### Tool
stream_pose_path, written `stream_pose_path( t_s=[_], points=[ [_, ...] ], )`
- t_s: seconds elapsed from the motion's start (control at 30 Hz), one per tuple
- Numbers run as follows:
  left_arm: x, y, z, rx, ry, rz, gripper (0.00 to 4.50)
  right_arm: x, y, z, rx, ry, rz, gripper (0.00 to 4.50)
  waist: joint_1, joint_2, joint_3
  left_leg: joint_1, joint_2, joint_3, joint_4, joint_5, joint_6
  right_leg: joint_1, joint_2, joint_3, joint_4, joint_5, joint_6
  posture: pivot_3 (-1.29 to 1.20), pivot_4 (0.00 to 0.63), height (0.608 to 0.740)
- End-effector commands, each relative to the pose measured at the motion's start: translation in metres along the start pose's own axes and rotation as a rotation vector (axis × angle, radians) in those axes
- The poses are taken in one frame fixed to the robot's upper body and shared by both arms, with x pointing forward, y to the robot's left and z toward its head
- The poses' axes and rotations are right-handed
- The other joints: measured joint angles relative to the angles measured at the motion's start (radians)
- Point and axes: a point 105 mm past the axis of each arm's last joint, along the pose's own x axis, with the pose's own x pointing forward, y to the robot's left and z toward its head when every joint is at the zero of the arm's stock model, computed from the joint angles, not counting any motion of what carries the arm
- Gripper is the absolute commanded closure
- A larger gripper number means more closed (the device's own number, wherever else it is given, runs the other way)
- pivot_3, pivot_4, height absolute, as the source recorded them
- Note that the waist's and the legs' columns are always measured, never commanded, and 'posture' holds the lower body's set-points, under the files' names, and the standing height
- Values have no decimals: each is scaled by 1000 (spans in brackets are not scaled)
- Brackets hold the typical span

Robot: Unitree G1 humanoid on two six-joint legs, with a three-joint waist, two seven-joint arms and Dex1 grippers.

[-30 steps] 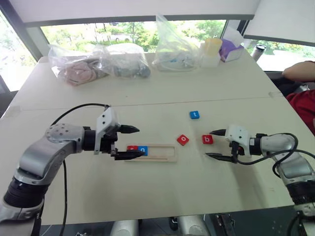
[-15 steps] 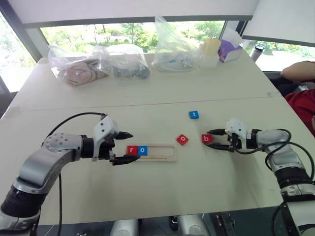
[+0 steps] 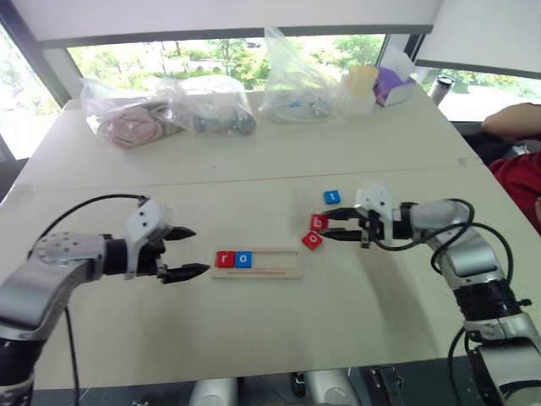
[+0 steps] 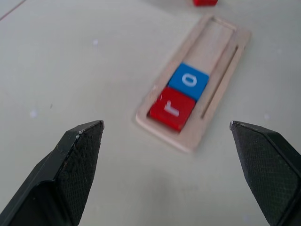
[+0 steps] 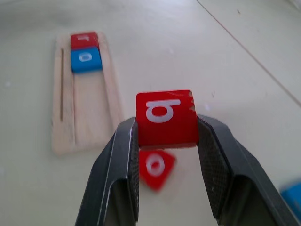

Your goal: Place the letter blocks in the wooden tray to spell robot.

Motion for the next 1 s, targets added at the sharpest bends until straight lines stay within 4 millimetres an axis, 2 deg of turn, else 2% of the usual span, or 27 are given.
stream_pose_path(
  t_s=[0.03,0.1,0.23,0.43,0.67,0.8,1.0],
  points=[
    [-8,-7,3,57,29,-20,0,31,13,20,99,-28,-2,3354,1,0,0,0,0,0,0,0,0,0,0,0,0,-1,-2,0,150,740],
    [-9,-11,0,64,48,-31,0,44,26,23,119,-26,32,3354,7,0,0,-1,0,0,0,0,0,0,-1,0,-1,-1,-2,0,150,740],
    [-3,-13,4,48,6,-9,0,67,44,3,-29,94,52,3354,25,0,0,-5,-1,1,2,1,-1,-2,-3,0,-3,-1,-1,0,150,740],
    [3,-17,2,32,-8,-1,0,77,59,-8,-63,145,113,3354,27,0,0,-6,-2,2,2,1,-1,-2,-4,1,-4,0,1,0,150,740],
    [5,-19,0,24,-7,-1,0,70,58,-8,-47,151,107,3354,25,0,0,-5,-2,2,2,1,-1,-2,-1,0,-3,0,0,0,150,740],
    [8,-20,-1,25,-8,0,0,63,50,-4,-24,141,74,3354,25,0,0,-5,-2,2,2,1,-1,-2,-1,0,-3,0,0,0,150,740],
    [14,-20,0,33,-15,-5,0,63,53,-13,-26,168,87,3354,25,-1,0,-5,-2,2,2,1,-1,-2,-2,0,-3,0,1,0,150,740]
  ],
)
